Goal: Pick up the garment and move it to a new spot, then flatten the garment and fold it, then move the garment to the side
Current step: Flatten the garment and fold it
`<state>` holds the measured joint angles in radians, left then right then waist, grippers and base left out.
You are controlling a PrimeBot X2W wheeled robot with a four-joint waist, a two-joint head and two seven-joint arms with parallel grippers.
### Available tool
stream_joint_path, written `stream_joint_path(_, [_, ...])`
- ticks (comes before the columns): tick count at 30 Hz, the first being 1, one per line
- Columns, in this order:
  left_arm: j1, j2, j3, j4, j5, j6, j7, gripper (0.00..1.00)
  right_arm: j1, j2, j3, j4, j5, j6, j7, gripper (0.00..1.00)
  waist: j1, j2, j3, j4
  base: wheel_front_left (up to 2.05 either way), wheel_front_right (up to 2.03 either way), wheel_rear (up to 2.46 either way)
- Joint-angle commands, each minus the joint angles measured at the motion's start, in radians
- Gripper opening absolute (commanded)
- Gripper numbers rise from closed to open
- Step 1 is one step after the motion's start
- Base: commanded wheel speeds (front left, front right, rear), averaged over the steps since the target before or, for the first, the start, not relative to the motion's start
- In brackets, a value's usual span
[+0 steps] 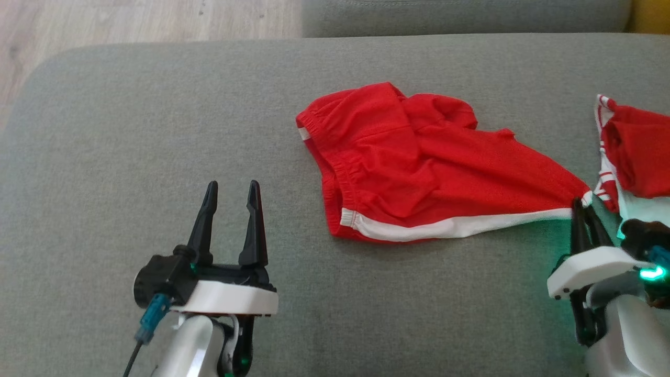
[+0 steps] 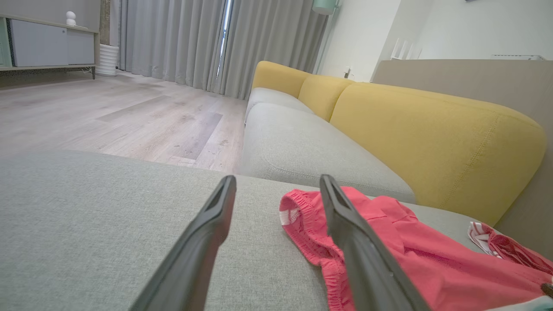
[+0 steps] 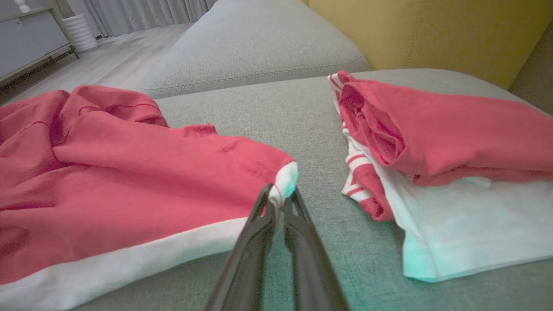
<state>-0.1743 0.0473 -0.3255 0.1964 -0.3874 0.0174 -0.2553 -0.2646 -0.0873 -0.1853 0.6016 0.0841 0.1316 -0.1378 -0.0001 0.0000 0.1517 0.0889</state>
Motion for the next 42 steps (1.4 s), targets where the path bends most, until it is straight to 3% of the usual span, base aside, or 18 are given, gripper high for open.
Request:
stream_joint_path(1, [-0.007,0.003,0.034,-0.03,0.007,-0.005,-0.006,1.0,-0.005,0.006,0.008,-0.062,-0.015,-0.001,0.004,1.0,0.0001,0.0,-0.005,-0.007,0.0,0.0,0.0])
stream_joint_path(13, [0.016,0.003,0.038,-0.044,0.005,-0.027,-0.006,1.0,0.082,0.03,0.159,-0.298,-0.011,-0.001,-0.079,1.0,0.0001,0.0,-0.042,-0.036,0.0,0.0,0.0])
stream_joint_path(22, [0.031,0.003,-0.01,-0.01,-0.007,-0.069,-0.006,1.0,0.142,0.035,0.162,-0.315,0.026,-0.001,-0.106,1.0,0.0001,0.0,-0.053,-0.059,0.0,0.0,0.0])
stream_joint_path(30, [-0.044,0.003,-0.156,0.141,-0.017,-0.13,0.028,1.0,0.127,0.036,0.167,-0.319,0.021,-0.001,-0.107,1.0,0.0001,0.0,-0.024,-0.088,0.0,0.0,0.0])
stream_joint_path(42, [-0.18,0.007,-0.209,0.33,0.016,-0.122,0.082,1.0,0.1,0.037,0.176,-0.311,0.029,-0.001,-0.112,1.0,0.0001,0.0,0.02,-0.143,0.0,0.0,0.0])
